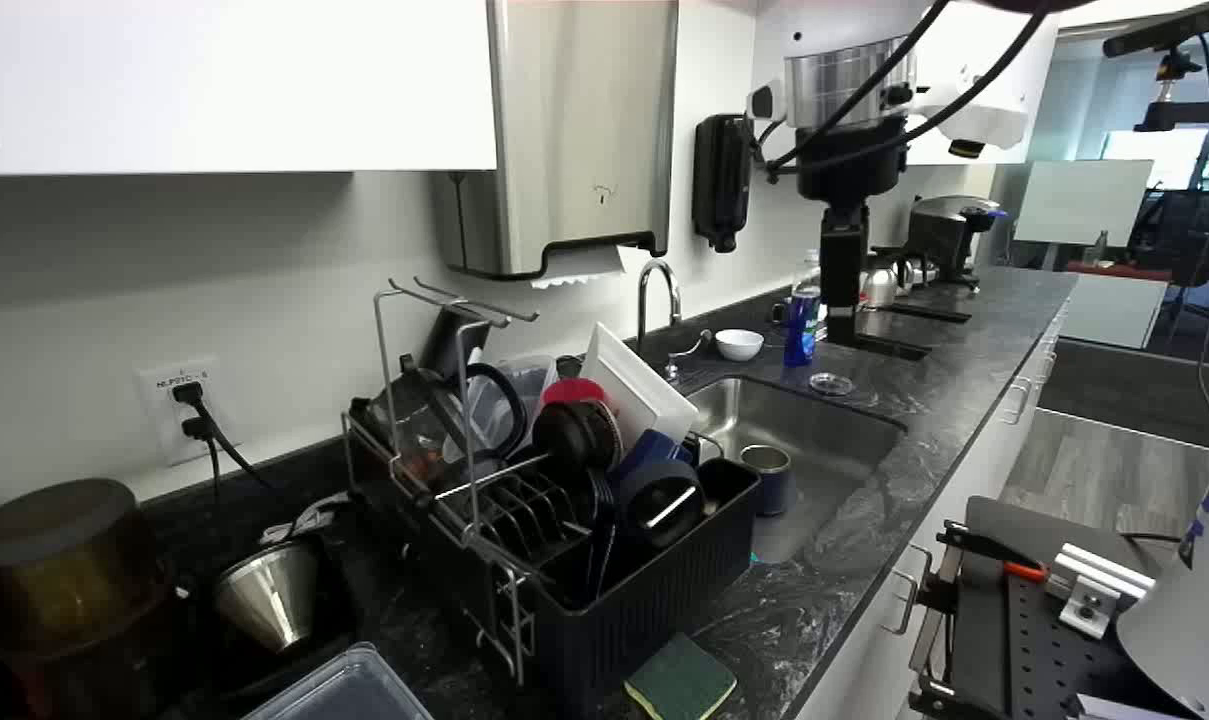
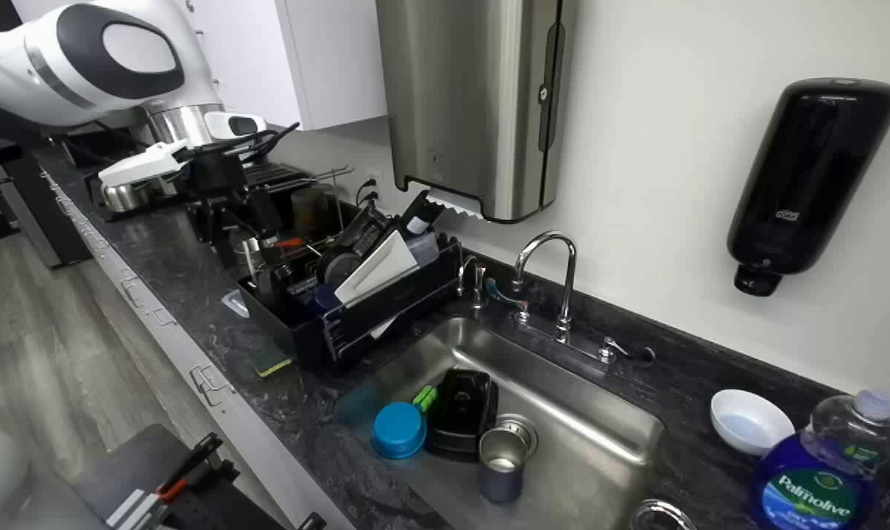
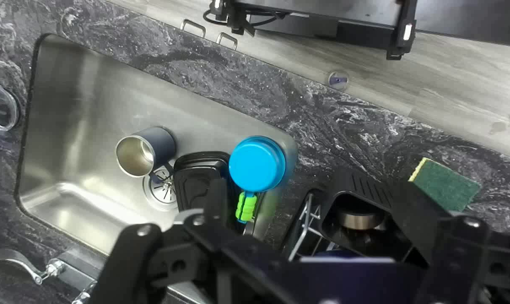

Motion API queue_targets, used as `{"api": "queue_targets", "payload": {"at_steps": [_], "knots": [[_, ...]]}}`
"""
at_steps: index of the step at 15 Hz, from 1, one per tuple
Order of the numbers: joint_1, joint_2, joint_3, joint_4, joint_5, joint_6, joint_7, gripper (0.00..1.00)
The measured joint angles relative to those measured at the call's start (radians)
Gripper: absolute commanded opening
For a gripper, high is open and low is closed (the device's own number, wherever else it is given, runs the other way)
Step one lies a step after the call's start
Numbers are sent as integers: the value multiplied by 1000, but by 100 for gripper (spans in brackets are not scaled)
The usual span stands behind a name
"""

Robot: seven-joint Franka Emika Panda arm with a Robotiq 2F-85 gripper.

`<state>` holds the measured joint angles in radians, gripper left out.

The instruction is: Move the blue mug from the sink to the dish rack

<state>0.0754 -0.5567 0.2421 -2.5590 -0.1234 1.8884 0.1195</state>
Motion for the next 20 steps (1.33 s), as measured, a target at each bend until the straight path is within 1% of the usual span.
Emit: {"api": "queue_targets", "payload": {"at_steps": [12,13,15,20], "knots": [[1,0,-3,0,0,1,0,100],[1,1,-13,0,0,5,-1,100],[-3,13,-55,0,-15,36,-17,100],[-39,101,-196,0,-57,173,-126,100]]}}
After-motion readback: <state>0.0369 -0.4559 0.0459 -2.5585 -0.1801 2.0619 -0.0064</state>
